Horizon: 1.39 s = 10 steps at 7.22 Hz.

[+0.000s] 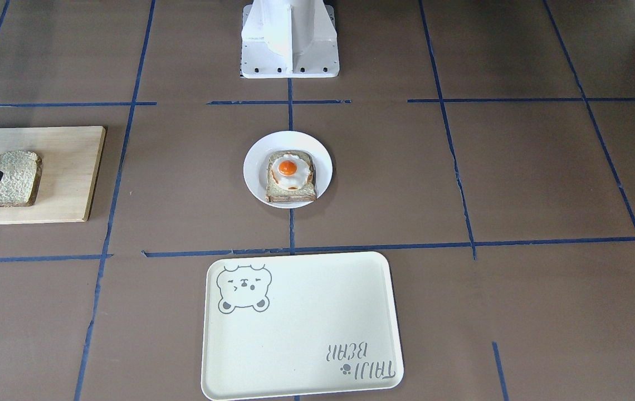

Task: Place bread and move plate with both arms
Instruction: 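Lower the right gripper onto the bread slice on the wooden board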

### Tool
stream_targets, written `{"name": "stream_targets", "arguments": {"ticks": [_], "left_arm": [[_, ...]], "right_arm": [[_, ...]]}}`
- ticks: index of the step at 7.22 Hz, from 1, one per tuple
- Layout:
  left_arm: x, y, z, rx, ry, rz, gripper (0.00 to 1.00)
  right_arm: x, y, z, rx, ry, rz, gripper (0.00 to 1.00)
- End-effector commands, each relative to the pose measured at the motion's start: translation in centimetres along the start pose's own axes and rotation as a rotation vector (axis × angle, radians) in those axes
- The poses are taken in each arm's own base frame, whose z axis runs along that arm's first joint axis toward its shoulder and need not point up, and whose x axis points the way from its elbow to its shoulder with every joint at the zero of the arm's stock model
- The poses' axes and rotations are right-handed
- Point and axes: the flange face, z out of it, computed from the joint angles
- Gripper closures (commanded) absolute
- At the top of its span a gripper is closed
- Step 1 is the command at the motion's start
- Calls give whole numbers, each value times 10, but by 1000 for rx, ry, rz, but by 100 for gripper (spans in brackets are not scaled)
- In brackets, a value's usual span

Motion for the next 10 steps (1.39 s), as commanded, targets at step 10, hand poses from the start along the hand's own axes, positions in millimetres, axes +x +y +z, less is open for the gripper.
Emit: {"name": "stream_targets", "arguments": {"ticks": [10], "left_arm": [[1,-2,-1,3,-1,1,0]], "right_arm": [[9,6,4,-12,12,18,60]]}}
